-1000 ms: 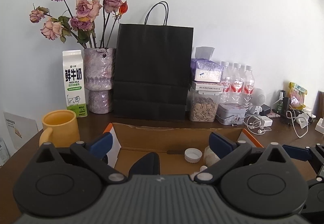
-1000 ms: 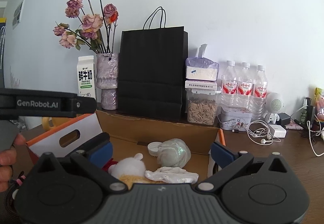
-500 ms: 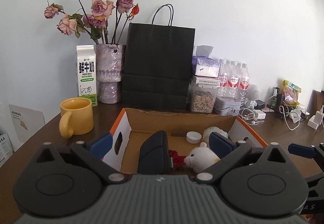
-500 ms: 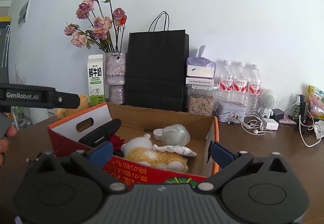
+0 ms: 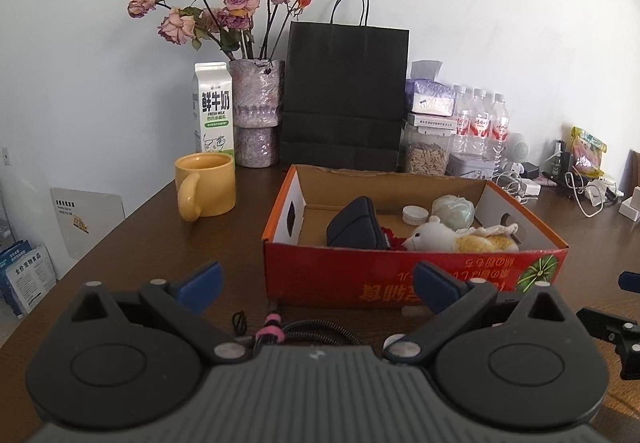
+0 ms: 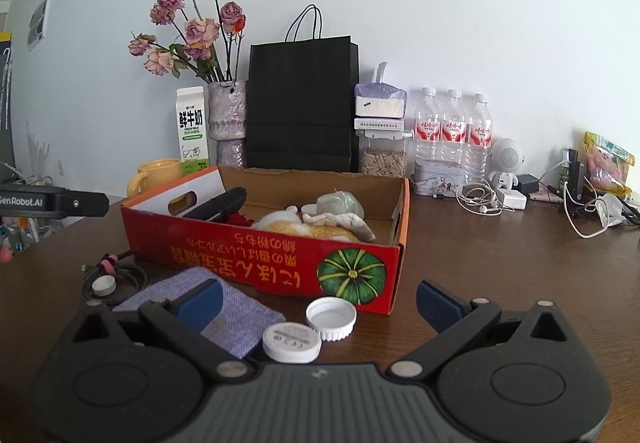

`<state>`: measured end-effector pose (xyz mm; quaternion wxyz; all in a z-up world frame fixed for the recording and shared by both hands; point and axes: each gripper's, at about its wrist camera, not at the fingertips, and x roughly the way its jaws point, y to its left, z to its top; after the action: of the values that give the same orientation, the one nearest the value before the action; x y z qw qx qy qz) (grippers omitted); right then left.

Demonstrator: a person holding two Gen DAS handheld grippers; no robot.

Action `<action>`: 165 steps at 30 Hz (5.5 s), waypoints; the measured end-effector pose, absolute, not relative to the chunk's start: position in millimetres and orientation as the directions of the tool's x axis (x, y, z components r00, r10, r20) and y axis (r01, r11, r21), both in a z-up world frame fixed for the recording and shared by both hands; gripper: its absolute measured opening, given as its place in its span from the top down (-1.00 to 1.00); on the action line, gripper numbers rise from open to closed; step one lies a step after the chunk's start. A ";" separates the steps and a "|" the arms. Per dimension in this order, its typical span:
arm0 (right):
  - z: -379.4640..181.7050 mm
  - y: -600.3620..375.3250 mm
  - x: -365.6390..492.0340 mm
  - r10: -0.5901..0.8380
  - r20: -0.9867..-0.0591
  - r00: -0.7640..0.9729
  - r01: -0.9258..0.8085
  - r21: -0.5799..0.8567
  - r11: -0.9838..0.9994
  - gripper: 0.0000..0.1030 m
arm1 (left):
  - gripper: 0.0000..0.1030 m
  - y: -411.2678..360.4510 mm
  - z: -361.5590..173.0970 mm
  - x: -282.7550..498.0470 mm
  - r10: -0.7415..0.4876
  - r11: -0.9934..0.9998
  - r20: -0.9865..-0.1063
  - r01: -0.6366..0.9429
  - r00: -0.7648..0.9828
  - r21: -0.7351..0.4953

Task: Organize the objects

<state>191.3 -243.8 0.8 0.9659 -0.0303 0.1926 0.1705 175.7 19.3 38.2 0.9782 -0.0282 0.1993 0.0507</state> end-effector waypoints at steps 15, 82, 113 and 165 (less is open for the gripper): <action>-13.2 -247.1 172.6 0.338 -0.440 0.832 -0.352 0.052 0.935 -1.00 | -1.00 40.8 22.9 147.4 0.140 0.985 -0.447 -0.170 0.884 -0.027; -13.8 -244.6 222.9 0.567 -0.319 0.759 -0.500 0.271 0.823 0.91 | -1.00 18.9 -17.3 228.6 0.080 0.996 -0.678 -0.084 0.731 0.027; -16.6 -245.2 219.0 0.567 -0.310 0.763 -0.500 0.273 0.822 0.91 | -0.76 21.2 -12.6 210.7 0.100 0.992 -0.585 -0.127 0.805 -0.005; 18.5 -194.3 365.1 0.426 -0.323 0.845 -0.404 0.136 0.905 0.91 | -0.75 -32.9 49.6 354.4 -0.010 0.999 -0.368 -0.004 0.930 -0.039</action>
<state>365.1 -194.3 18.5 0.9600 0.0315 0.1752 0.2160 354.4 -32.9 49.6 0.9821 -0.0195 0.1876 -0.0016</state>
